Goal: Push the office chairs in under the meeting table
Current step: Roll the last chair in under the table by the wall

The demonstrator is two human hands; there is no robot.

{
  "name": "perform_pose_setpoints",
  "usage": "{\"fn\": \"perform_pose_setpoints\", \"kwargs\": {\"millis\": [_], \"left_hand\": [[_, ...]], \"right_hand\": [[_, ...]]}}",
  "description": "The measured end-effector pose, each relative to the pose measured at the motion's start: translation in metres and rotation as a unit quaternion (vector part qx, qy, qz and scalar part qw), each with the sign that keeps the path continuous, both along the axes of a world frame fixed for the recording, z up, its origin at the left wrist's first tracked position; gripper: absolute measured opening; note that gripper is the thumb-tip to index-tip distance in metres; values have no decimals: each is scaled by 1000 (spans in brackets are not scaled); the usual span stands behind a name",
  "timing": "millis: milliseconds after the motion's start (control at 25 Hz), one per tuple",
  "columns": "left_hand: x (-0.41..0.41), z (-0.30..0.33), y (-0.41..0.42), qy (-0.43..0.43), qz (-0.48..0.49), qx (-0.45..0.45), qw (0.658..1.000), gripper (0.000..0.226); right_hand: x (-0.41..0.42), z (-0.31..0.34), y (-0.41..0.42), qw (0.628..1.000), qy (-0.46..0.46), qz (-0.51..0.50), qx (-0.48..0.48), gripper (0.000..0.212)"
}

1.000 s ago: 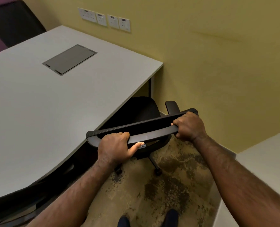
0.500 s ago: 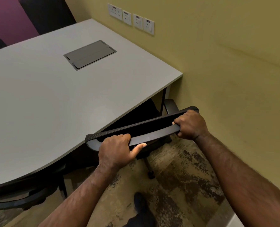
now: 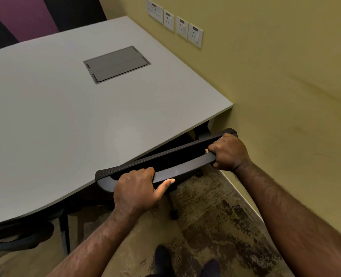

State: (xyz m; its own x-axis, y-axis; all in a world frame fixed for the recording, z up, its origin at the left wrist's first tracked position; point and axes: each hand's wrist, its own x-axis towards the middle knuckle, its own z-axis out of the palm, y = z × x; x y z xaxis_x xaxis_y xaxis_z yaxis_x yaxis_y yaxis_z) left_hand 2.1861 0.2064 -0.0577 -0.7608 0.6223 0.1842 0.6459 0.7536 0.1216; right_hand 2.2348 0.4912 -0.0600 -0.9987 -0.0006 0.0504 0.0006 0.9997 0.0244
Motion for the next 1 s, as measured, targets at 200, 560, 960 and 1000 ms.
{"fn": "perform_pose_setpoints", "kwargs": {"millis": [200, 560, 960, 1000], "left_hand": [[-14, 0, 30, 15, 45, -15, 999, 64], [-26, 3, 83, 33, 112, -22, 993, 65], [-29, 0, 90, 54, 126, -17, 990, 63], [-29, 0, 90, 55, 127, -17, 990, 63]], "right_hand": [[-34, -1, 35, 1000, -5, 27, -11, 25], [-81, 2, 87, 994, 4, 112, -15, 30], [-91, -9, 103, 986, 48, 156, -31, 30], [-91, -9, 103, 986, 50, 158, -32, 32]]}}
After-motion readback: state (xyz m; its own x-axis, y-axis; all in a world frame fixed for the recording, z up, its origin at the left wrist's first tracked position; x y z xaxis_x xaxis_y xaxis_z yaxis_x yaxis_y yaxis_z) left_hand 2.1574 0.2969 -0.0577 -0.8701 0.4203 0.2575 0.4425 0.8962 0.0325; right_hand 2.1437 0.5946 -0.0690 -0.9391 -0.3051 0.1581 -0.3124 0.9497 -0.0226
